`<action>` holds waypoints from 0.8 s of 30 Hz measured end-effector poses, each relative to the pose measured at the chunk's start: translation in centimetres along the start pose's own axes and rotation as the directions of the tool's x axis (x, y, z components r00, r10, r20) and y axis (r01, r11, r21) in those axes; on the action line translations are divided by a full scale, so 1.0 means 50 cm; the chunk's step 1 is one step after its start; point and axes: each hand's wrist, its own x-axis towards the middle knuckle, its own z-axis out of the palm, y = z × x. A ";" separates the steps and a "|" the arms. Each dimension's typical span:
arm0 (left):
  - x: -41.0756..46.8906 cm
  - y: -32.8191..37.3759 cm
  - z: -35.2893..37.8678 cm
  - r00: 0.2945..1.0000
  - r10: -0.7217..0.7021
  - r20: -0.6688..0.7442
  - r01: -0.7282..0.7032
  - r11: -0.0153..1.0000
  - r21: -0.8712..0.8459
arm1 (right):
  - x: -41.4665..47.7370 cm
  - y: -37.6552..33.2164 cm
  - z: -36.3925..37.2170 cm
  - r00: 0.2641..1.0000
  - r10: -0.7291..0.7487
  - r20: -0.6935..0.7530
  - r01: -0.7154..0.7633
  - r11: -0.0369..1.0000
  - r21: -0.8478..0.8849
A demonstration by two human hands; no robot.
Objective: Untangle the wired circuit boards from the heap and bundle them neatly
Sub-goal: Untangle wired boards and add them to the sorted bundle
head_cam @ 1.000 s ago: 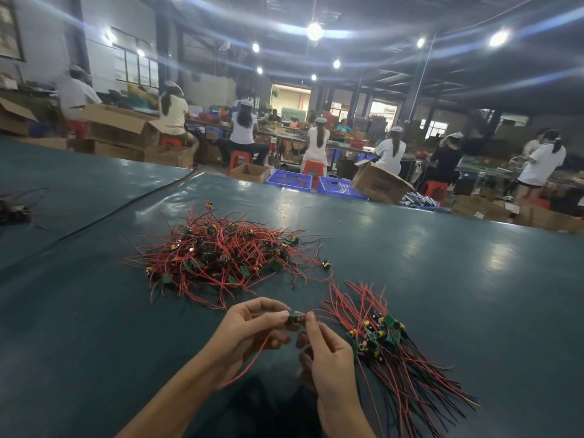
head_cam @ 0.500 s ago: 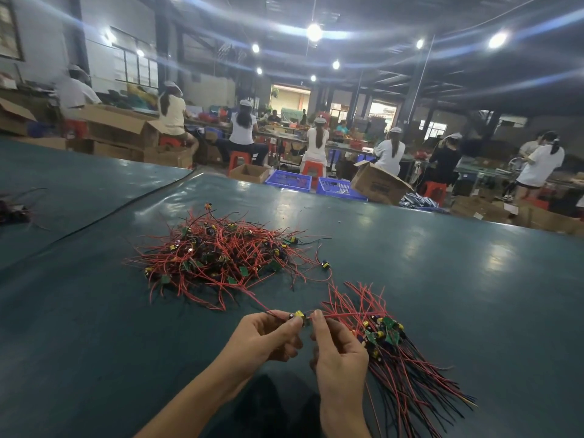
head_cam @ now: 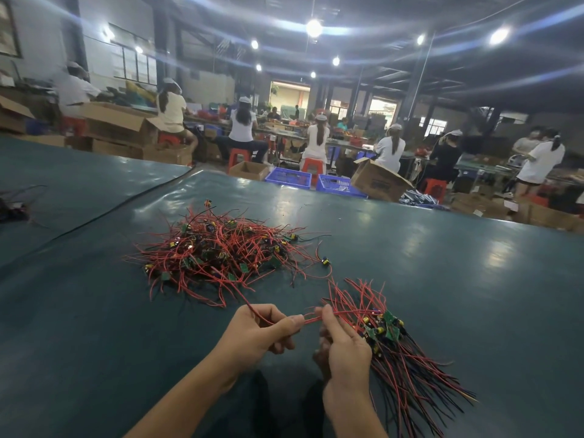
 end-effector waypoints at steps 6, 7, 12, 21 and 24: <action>0.001 0.006 -0.015 0.999 0.011 0.042 -0.012 0.999 0.035 | 0.043 -0.038 -0.039 0.993 0.060 -0.097 -0.032 0.962 0.272; 0.001 0.006 -0.014 0.999 0.006 0.042 -0.007 1.000 0.027 | 0.043 -0.038 -0.040 0.993 0.056 -0.101 -0.026 0.960 0.281; 0.004 0.003 -0.015 0.998 -0.040 -0.052 0.035 0.996 -0.088 | 0.021 -0.022 -0.023 0.998 -0.010 -0.057 0.019 0.988 0.150; 0.003 -0.001 -0.011 1.000 -0.018 0.006 0.018 1.000 0.003 | -0.013 0.014 0.013 0.997 -0.050 0.058 0.056 0.993 -0.101; 0.003 -0.002 -0.012 0.999 -0.024 0.027 0.024 1.000 0.012 | 0.020 -0.009 -0.009 0.994 0.002 -0.111 0.005 0.998 0.061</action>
